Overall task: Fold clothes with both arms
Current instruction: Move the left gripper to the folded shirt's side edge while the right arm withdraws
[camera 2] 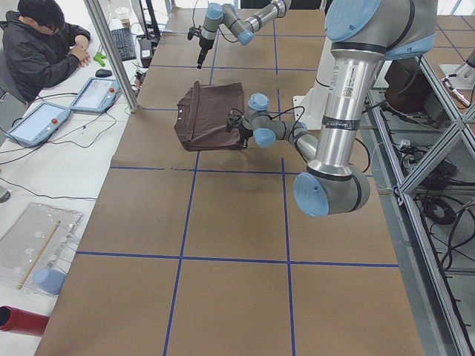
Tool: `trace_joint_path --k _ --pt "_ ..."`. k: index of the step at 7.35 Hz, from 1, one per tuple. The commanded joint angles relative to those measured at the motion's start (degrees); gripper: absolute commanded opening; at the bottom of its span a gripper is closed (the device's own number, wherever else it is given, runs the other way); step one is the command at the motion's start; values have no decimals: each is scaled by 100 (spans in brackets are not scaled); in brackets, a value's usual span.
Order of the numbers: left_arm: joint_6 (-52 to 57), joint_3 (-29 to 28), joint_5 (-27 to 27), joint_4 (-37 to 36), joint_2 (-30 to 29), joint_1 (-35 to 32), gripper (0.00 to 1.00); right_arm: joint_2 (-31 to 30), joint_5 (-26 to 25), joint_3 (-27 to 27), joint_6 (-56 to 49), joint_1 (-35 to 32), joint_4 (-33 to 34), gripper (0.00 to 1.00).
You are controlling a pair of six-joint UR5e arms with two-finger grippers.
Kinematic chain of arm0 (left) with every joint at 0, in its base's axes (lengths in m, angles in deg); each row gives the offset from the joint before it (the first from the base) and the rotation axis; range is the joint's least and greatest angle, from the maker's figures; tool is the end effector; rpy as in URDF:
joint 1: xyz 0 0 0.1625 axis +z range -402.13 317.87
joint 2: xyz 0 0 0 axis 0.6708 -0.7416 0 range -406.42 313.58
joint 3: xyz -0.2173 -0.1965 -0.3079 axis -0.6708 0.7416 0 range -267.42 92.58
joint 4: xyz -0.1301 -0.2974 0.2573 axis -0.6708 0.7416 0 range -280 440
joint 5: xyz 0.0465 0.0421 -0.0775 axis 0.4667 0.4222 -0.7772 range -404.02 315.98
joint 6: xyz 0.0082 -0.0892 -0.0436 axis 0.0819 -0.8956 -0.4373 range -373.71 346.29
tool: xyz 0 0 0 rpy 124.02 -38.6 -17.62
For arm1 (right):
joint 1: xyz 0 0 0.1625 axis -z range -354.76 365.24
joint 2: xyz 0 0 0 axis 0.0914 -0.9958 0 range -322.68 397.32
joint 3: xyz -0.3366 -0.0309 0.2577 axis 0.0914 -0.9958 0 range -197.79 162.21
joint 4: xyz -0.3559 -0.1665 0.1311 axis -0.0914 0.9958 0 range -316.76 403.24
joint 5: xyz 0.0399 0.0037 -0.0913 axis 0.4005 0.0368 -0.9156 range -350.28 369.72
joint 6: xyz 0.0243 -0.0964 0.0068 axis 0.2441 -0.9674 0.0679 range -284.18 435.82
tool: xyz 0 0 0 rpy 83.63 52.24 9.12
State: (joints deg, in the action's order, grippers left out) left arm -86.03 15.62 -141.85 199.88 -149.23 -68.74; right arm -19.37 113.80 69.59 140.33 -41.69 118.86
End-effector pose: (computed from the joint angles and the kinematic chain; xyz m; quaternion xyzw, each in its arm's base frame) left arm 0.4693 -0.3689 0.3791 0.1198 0.4546 -0.0367 0.8818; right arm -0.4048 -0.5928 0.3153 0.1334 -0.3738 0.1244 0.9094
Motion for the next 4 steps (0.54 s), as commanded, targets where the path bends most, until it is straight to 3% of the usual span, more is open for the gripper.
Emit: trace_joint_path --k 1,2,4 --pt "-10 -3 1 9 -3 33 16 0 -1 6 9 0 5 100" --pt "-10 6 18 0 6 33 0 0 -1 6 17 0 5 100" --pt "16 84 141 0 41 24 0 0 -1 15 17 0 -4 100"
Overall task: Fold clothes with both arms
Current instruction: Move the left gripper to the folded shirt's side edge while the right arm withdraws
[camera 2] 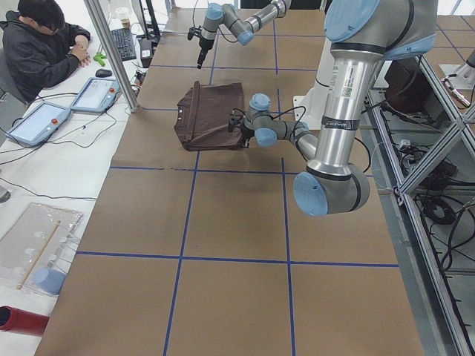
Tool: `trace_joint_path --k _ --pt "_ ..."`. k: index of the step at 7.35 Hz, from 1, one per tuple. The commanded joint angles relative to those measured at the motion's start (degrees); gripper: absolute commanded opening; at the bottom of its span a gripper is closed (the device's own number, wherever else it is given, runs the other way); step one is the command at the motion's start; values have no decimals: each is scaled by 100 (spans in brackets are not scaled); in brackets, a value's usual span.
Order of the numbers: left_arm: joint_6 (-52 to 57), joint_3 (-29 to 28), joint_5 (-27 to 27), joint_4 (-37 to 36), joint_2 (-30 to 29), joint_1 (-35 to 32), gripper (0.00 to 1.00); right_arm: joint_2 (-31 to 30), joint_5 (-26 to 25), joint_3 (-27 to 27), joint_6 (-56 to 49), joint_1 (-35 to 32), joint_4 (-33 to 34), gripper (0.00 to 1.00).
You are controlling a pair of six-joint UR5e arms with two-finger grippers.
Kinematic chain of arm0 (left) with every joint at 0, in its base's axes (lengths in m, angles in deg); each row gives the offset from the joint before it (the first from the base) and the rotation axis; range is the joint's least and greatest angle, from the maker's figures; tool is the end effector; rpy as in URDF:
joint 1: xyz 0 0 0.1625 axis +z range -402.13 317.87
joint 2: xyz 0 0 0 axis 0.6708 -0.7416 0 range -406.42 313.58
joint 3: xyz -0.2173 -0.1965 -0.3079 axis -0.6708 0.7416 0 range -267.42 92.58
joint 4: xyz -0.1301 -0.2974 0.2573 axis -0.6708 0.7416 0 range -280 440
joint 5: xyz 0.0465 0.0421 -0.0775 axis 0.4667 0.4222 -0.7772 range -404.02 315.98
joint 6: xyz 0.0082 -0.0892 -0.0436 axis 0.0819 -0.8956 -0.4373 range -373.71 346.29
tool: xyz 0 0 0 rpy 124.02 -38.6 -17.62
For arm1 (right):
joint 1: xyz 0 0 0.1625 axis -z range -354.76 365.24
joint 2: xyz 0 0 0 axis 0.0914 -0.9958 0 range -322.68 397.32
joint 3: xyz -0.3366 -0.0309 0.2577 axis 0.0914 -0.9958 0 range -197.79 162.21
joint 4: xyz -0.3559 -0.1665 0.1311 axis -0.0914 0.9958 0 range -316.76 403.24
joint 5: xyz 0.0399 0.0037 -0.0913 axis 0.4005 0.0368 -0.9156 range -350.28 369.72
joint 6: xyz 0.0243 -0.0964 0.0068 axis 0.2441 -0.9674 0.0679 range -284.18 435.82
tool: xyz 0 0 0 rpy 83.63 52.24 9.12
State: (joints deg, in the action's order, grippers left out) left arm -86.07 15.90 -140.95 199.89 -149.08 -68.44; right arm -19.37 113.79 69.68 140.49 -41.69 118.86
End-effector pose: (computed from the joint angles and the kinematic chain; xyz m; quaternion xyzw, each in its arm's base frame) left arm 0.4693 -0.3672 0.3783 0.1254 0.4536 -0.0383 0.8815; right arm -0.4046 -0.5926 0.3145 0.1334 -0.3745 0.1255 0.9090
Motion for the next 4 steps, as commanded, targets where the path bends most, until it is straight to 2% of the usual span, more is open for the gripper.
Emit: trace_joint_path --k 1,2,4 --pt "203 13 69 -10 44 -93 0 0 9 -2 -7 0 -3 100" --pt "814 -57 60 -10 44 -399 0 0 9 -2 -7 0 -3 100" --pt "1599 -739 42 16 -148 -1241 0 0 9 -2 -7 9 -3 100"
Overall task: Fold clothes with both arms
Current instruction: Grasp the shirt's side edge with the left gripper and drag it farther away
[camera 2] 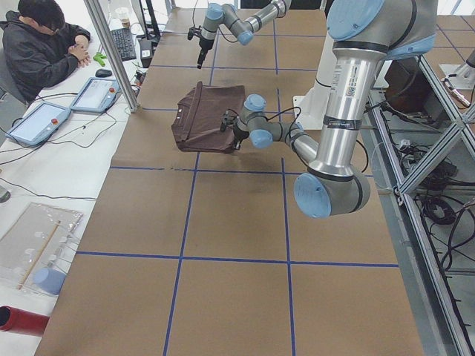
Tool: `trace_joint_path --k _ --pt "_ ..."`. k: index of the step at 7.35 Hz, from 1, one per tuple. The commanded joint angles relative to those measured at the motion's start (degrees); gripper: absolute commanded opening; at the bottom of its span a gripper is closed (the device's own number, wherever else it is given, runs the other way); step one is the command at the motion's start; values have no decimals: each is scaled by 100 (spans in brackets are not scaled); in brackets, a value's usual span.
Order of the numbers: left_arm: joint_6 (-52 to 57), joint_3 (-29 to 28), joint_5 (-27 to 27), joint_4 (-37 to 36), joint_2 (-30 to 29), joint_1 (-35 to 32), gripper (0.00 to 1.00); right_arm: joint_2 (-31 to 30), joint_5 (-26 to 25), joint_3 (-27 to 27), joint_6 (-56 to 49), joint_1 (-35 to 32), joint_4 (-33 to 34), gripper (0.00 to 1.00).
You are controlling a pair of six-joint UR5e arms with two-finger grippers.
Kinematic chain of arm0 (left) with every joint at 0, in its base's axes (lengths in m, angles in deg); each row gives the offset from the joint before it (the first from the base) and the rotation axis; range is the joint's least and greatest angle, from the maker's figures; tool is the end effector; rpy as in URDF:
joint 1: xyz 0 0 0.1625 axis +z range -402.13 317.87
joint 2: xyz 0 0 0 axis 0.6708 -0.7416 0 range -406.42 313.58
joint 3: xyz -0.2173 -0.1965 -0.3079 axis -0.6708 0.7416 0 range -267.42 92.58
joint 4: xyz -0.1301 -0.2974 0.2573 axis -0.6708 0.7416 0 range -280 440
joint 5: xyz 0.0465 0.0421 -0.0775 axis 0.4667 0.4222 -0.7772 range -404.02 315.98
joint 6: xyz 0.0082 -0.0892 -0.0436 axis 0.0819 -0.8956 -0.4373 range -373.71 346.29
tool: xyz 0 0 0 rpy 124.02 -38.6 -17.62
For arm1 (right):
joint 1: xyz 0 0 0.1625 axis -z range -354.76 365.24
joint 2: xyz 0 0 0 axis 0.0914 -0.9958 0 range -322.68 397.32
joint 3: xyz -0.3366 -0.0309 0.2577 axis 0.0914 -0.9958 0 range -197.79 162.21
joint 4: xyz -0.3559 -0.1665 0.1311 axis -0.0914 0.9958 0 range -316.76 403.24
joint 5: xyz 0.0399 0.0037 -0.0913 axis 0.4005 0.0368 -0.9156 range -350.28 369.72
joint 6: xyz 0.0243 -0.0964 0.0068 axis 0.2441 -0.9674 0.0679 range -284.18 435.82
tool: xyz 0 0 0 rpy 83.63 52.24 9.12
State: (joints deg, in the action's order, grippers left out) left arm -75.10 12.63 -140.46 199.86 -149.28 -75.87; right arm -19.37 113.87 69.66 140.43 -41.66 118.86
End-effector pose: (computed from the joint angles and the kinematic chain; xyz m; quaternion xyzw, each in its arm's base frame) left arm 0.4270 -0.4319 0.4046 0.1866 0.4056 -0.0150 0.8947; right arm -0.4051 -0.5923 0.3147 0.1329 -0.3747 0.1246 0.9091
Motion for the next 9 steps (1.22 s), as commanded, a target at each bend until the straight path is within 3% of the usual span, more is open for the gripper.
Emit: trace_joint_path --k 1,4,5,7,8,9 --pt "1010 -1147 -15 20 -721 -972 0 0 0 0 8 5 -4 100" --pt "1068 -4105 169 888 -2749 -1626 0 17 18 52 70 14 -4 100" --pt "1068 -4786 370 1108 -3244 -1705 0 9 27 122 96 14 14 100" --pt "1286 -4969 398 1312 -3285 -1750 0 17 18 176 192 66 49 100" --pt "1775 -4934 372 1329 -3224 -1811 99 87 0 132 341 215 23 100" --pt "2145 -4647 285 1417 -3119 -1934 100 123 -17 123 656 364 -3 100"
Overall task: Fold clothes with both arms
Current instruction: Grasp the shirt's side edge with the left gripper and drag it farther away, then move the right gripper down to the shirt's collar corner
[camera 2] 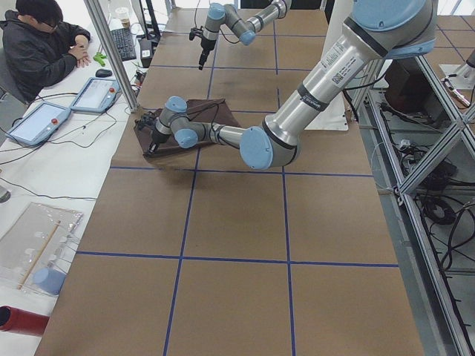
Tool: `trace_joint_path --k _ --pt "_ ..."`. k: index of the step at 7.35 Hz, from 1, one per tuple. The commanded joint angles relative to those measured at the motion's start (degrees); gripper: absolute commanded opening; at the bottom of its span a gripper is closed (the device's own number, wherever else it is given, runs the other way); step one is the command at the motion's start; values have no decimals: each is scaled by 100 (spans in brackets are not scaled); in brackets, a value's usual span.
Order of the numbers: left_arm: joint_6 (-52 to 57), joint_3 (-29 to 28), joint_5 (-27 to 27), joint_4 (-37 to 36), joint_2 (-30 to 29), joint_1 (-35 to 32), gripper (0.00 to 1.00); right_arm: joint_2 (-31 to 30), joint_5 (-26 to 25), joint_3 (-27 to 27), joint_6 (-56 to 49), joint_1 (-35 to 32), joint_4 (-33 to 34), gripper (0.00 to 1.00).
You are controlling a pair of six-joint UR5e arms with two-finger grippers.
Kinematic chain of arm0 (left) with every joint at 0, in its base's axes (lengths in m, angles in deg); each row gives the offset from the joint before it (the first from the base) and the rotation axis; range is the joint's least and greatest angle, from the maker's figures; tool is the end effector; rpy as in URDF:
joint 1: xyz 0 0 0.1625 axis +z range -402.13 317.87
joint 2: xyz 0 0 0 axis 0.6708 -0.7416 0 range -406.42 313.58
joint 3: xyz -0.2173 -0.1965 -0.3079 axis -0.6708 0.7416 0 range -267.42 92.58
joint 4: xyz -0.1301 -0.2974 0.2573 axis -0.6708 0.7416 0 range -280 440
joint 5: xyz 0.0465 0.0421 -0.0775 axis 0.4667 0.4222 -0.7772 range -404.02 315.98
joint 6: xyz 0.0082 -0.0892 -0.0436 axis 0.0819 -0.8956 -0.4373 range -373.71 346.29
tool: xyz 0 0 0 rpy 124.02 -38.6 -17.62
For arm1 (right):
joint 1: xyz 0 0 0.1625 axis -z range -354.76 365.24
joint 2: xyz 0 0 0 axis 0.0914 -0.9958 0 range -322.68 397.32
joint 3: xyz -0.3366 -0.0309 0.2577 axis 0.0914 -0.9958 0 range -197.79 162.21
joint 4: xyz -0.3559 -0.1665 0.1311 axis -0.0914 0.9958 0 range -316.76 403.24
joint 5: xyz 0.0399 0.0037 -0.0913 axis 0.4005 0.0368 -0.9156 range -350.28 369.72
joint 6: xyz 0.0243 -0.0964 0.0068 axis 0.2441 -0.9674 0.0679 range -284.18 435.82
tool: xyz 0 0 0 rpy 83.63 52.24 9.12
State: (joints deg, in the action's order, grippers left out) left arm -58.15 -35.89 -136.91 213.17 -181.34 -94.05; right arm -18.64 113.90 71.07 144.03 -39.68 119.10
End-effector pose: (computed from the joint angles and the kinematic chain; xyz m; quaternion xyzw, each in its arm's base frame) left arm 0.4111 -0.7325 0.4079 0.3002 0.2938 -0.0397 0.9066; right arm -0.4229 -0.5755 0.2946 0.1233 -0.3930 0.1342 0.9013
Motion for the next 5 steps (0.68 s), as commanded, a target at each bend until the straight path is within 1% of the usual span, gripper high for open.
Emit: trace_joint_path --k 1,2,3,4,5 --pt "497 739 -837 121 497 -213 100 277 -151 -114 716 360 -19 99" --pt "454 1406 -1158 121 902 -205 100 627 -535 -393 1173 588 -18 89" --pt "392 1717 -1170 52 1019 -153 100 900 -852 -675 1543 834 -1 73" --pt "383 1729 -1170 77 1055 -118 100 999 -1003 -869 1599 1010 -1 60" --pt "383 1720 -1170 103 1125 -91 100 1008 -1265 -992 1564 1151 -1 59"
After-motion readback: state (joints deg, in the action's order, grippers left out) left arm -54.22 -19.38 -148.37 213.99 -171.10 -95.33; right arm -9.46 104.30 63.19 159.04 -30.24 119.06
